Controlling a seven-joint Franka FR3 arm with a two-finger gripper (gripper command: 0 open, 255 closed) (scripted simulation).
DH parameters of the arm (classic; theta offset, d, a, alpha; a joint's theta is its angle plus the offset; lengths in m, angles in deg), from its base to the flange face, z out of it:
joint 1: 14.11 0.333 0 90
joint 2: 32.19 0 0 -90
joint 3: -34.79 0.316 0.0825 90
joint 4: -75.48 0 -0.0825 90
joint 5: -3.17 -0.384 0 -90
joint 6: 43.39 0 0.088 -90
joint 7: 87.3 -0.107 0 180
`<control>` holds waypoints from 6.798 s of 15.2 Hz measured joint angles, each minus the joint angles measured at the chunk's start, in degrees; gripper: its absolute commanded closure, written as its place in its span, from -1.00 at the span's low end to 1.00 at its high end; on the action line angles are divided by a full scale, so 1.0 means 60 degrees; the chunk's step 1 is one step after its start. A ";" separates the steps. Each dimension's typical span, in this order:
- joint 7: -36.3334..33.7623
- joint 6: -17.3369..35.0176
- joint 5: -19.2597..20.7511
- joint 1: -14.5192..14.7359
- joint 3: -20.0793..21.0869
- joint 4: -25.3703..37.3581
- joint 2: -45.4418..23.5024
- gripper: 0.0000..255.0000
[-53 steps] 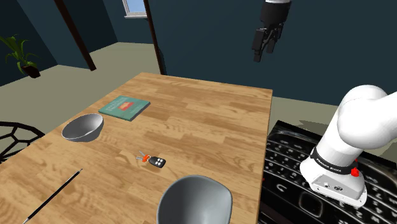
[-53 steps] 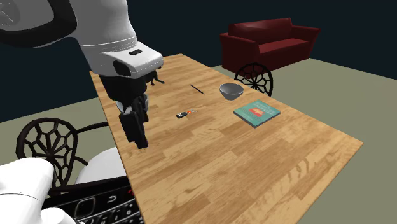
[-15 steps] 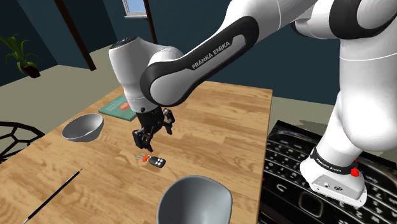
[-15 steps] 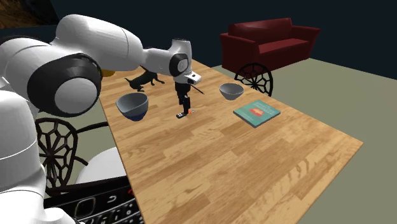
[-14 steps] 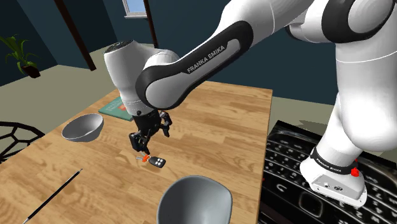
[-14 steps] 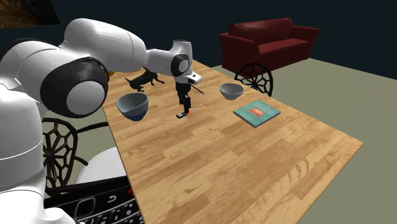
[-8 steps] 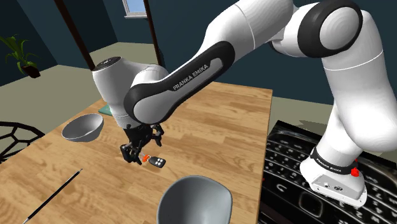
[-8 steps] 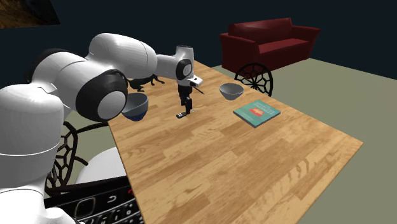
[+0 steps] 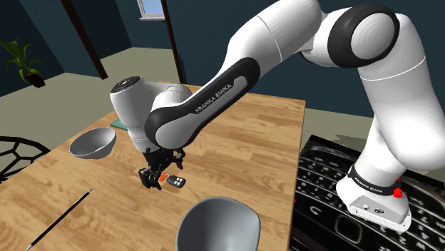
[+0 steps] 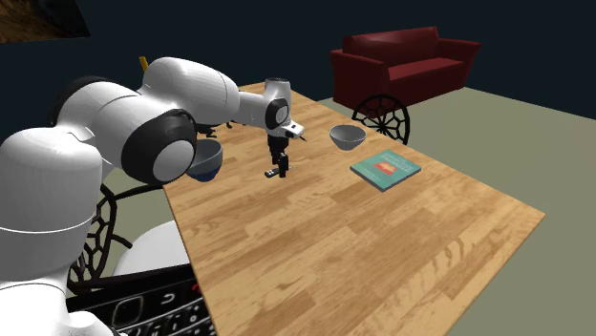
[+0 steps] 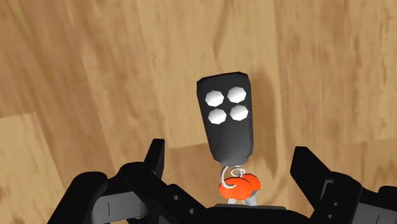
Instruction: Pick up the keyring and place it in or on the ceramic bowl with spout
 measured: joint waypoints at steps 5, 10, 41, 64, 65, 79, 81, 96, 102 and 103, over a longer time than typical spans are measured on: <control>0.0000 0.0011 -0.0003 0.0000 0.0005 0.0001 0.0005 1.00; 0.0007 0.0013 -0.0004 0.0026 0.0030 0.0059 0.0013 1.00; 0.0290 -0.2873 -0.0450 0.0092 0.0284 0.2184 0.0793 1.00; -0.0960 -0.2728 -0.1957 0.0245 0.1217 -0.1038 0.4199 1.00; -0.1095 -0.2693 -0.2049 0.0313 0.1296 -0.1207 0.4367 1.00; -0.2193 -0.1753 -0.3040 0.0919 0.1995 -0.3411 0.5955 1.00; -0.2196 -0.1469 -0.2998 0.0917 0.1997 -0.3638 0.5881 1.00; -0.2295 -0.0553 -0.2873 0.0956 0.2045 -0.4382 0.5671 -1.00; -0.2264 -0.0707 -0.2912 0.0946 0.2034 -0.4272 0.5732 -1.00; -0.2255 -0.0930 -0.2899 0.0935 0.2024 -0.4037 0.5720 -1.00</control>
